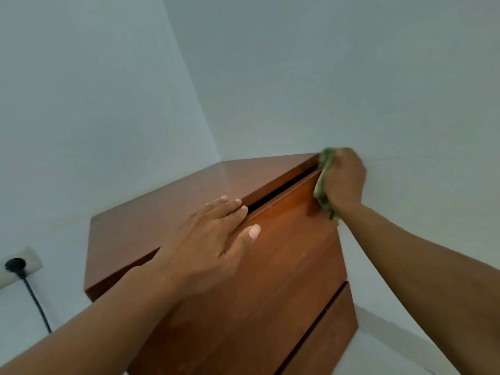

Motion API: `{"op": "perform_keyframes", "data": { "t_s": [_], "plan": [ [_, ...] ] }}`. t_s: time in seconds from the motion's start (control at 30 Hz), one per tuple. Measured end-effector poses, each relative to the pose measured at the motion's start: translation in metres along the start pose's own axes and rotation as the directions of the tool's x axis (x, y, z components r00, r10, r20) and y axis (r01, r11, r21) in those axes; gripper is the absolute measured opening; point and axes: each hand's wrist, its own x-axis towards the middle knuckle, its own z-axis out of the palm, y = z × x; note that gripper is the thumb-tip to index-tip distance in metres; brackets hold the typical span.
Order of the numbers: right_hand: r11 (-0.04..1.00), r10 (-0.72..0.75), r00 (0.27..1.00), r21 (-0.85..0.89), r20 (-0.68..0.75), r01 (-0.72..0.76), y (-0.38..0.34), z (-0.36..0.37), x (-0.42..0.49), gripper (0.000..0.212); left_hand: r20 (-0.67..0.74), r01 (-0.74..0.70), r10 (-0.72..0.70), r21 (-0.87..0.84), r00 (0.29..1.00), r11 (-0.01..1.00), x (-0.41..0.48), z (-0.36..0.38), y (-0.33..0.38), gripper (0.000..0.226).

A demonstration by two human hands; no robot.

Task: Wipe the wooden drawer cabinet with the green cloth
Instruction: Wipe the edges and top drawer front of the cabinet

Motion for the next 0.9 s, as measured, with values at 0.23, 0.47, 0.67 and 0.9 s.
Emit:
{"op": "perform_keyframes", "data": {
  "t_s": [0.23,0.47,0.67,0.9],
  "plan": [
    [0.979,0.061,0.996,0.189,0.066,-0.073,-0.096,-0.029,-0.073,0.033,-0.075,0.09,-0.085,0.076,0.994,0.993,-0.051,-0.033,-0.051,0.078],
    [0.772,-0.622,0.736,0.369,0.268,0.518,-0.137,-0.01,-0.216,0.025,-0.109,0.194,-0.186,0.063,0.976,0.979,-0.084,-0.027,-0.063,0.067],
    [0.576,-0.816,0.523,0.285,0.245,0.766,-0.122,0.01,-0.246,0.034,-0.106,0.19,-0.187,0.017,0.977,0.982,-0.09,-0.021,-0.063,0.066],
    [0.61,-0.793,0.577,0.246,0.198,0.753,-0.094,0.015,-0.202,0.031,-0.005,0.093,-0.094,0.167,0.996,0.981,-0.084,-0.017,-0.055,0.072]
  ]
}}
